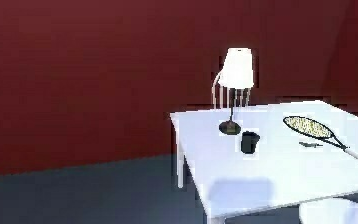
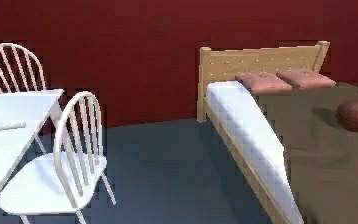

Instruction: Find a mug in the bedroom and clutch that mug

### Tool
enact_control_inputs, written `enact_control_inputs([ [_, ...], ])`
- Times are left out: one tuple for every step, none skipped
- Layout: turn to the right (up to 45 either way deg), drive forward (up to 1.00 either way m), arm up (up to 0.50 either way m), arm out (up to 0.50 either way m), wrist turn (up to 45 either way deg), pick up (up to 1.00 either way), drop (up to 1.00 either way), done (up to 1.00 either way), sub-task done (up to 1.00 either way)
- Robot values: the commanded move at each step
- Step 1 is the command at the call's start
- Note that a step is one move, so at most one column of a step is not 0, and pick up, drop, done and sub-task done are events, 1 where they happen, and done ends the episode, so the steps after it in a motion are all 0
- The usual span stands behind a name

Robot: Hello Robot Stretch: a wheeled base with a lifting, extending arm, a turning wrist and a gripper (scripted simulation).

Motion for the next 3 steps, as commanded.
enact_control_inputs([
  [-45.0, 0.00, 0.00, 0.00, 0.0, 0.00, 0.00, 0.00, 0.00],
  [-21.0, 0.00, 0.00, 0.00, 0.0, 0.00, 0.00, 0.00, 0.00],
  [45.0, 0.00, 0.00, 0.00, 0.0, 0.00, 0.00, 0.00, 0.00],
])
